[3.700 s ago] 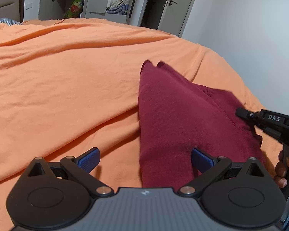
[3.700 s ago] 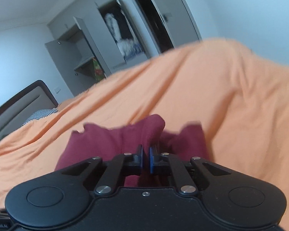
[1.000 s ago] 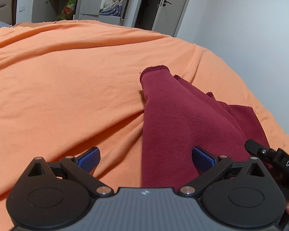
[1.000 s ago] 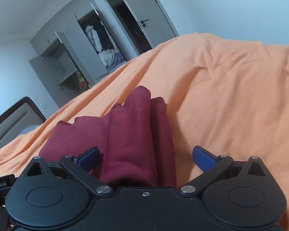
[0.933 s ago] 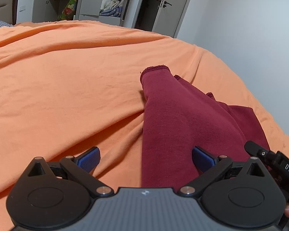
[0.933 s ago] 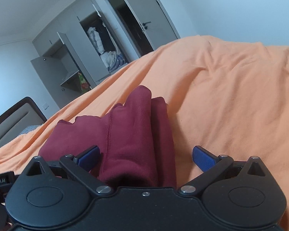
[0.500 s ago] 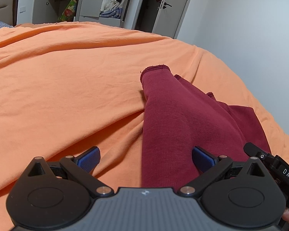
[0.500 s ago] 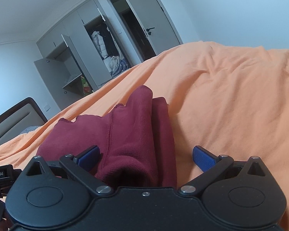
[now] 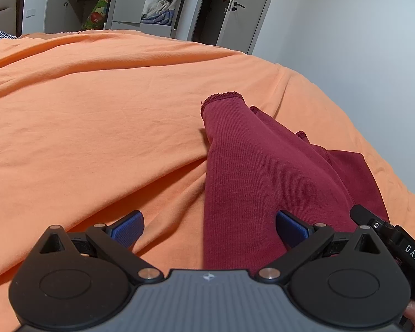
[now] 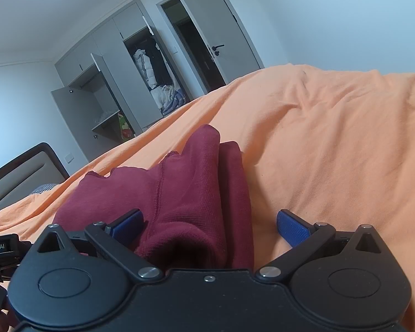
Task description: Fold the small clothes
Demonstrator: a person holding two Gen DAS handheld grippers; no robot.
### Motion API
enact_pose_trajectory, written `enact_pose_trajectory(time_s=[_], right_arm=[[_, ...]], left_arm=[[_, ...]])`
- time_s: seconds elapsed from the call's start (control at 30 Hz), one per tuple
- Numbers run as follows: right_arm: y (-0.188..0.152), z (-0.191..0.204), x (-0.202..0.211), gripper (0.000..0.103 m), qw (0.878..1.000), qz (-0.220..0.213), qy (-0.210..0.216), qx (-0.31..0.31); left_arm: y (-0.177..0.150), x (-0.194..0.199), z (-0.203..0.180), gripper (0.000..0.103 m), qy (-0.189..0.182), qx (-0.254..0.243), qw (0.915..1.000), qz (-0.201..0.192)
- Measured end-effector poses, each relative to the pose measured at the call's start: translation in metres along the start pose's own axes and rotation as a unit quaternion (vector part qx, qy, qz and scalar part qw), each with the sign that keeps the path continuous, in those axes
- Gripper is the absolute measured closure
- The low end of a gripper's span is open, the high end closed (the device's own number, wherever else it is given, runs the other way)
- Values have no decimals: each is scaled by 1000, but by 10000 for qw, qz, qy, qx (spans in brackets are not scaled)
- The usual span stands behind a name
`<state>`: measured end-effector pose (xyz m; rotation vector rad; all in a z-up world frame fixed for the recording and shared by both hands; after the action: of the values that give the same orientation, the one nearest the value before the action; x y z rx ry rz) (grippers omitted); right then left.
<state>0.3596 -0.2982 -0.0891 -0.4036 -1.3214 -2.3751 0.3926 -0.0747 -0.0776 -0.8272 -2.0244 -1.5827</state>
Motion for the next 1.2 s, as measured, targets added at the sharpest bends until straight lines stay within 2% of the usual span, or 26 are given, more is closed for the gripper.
enact_pose_trajectory(time_s=[0.47, 0.6, 0.77, 0.9, 0.97, 1.0, 1.03, 1.17, 1.2], right_arm=[[1, -1, 2, 0, 10000, -50, 72, -30], [10, 3, 0, 0, 9997, 213, 85, -58], [26, 0, -1, 2, 9968, 343, 311, -657], [25, 0, -3, 22, 9973, 471, -147, -536], [22, 4, -2, 29, 9977, 498, -216, -399], [22, 6, -2, 36, 9977, 510, -203, -397], [21, 8, -1, 42, 9977, 523, -183, -400], [22, 15, 4, 55, 9979, 529, -260, -283], [23, 17, 6, 64, 9980, 519, -280, -232]], left_arm=[[5, -1, 0, 0, -70, -87, 9998, 179], [10, -2, -1, 0, -118, -183, 9993, 310], [13, -5, -3, 0, -166, -244, 9985, 452], [13, -4, -6, 0, -121, -297, 9983, 494], [14, -2, -8, 1, -160, -319, 9981, 506], [14, 0, -10, 3, -202, -357, 9979, 495], [14, 1, -12, 7, -230, -402, 9978, 481], [14, 7, -19, 22, -317, -524, 9973, 414], [14, 9, -21, 31, -369, -532, 9971, 406]])
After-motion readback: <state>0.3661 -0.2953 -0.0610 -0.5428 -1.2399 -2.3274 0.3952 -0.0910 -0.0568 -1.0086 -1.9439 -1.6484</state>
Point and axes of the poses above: each gripper's, at about its wrist camera, not at the fingertips, and x roughly against the way its jaws point, z to its left, y to its top, the point moved 7 cm from there along -x, roughly the way its jaws point, and after that the axes turned 1 degree about -z, right-handed, at the moved point
